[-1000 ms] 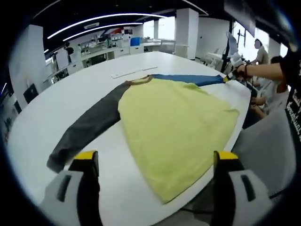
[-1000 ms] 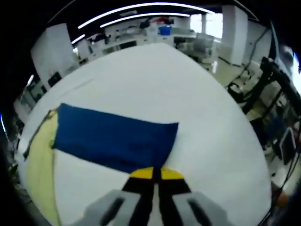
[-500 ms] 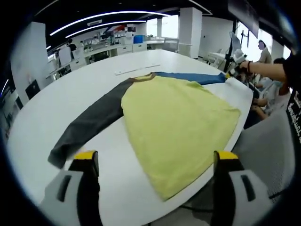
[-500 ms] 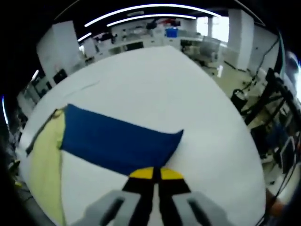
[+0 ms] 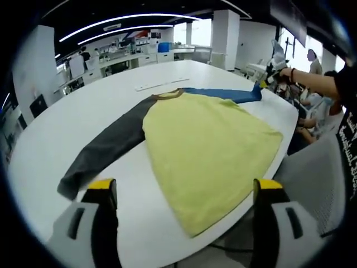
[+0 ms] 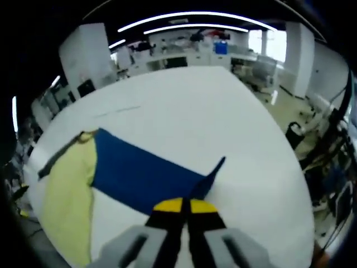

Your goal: Fold the garment on the visible template until the final outline fits inside the template.

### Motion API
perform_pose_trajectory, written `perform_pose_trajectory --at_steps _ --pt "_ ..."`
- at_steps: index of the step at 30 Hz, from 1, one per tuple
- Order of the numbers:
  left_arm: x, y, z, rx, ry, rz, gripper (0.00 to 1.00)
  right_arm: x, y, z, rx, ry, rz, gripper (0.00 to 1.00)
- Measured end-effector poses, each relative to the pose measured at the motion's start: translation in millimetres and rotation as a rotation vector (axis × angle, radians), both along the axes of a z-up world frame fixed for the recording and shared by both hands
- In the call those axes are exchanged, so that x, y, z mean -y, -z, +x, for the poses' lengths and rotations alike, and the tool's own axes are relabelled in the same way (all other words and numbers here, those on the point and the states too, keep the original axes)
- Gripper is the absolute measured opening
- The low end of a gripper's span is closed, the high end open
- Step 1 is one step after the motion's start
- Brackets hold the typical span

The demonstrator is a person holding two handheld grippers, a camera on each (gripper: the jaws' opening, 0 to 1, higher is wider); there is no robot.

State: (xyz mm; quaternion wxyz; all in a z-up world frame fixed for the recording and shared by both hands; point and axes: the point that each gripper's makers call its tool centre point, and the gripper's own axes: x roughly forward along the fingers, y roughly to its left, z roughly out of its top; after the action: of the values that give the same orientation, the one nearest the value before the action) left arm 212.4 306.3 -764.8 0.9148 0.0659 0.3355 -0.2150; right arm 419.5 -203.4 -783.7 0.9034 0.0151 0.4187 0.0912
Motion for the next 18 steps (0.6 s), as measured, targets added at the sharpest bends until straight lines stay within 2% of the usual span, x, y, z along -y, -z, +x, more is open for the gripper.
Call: perform_pose_trajectory --at_steps 18 --pt "-4 -0.1 -4.0 0.0 -0.029 -0.037 0.99 -68 -21.4 27 0.034 -0.127 0.032 0.0"
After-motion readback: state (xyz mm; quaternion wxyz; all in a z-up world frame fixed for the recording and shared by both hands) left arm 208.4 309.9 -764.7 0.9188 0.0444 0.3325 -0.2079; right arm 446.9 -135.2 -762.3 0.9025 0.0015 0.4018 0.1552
